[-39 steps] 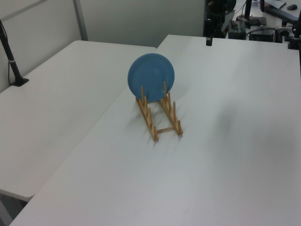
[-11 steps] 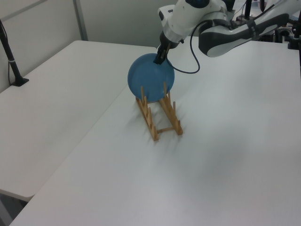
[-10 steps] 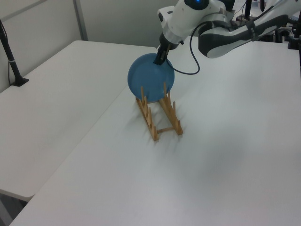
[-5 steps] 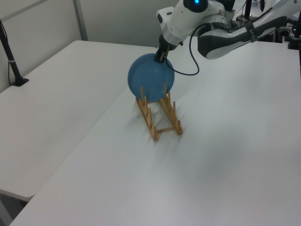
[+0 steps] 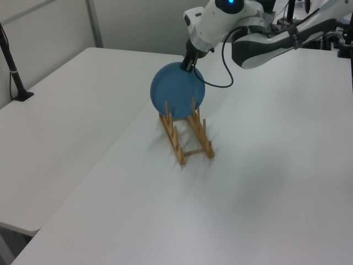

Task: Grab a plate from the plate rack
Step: 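Close the gripper on the plate rim, then lift the blue plate up out of the rack slots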

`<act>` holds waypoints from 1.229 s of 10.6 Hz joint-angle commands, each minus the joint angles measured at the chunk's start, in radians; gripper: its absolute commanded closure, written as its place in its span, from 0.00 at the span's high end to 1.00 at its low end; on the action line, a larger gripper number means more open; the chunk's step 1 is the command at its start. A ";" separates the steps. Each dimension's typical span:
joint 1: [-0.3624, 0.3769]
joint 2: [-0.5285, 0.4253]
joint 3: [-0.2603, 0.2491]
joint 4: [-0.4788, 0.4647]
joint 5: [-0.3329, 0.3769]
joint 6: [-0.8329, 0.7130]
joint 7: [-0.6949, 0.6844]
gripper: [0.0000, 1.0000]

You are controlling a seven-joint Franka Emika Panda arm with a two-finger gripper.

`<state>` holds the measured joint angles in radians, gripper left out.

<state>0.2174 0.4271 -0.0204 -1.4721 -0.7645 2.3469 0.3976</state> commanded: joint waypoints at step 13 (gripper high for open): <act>-0.044 -0.177 -0.018 0.004 -0.001 0.025 0.024 0.08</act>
<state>0.1937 0.2938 -0.0300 -1.4431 -0.7716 2.3471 0.3978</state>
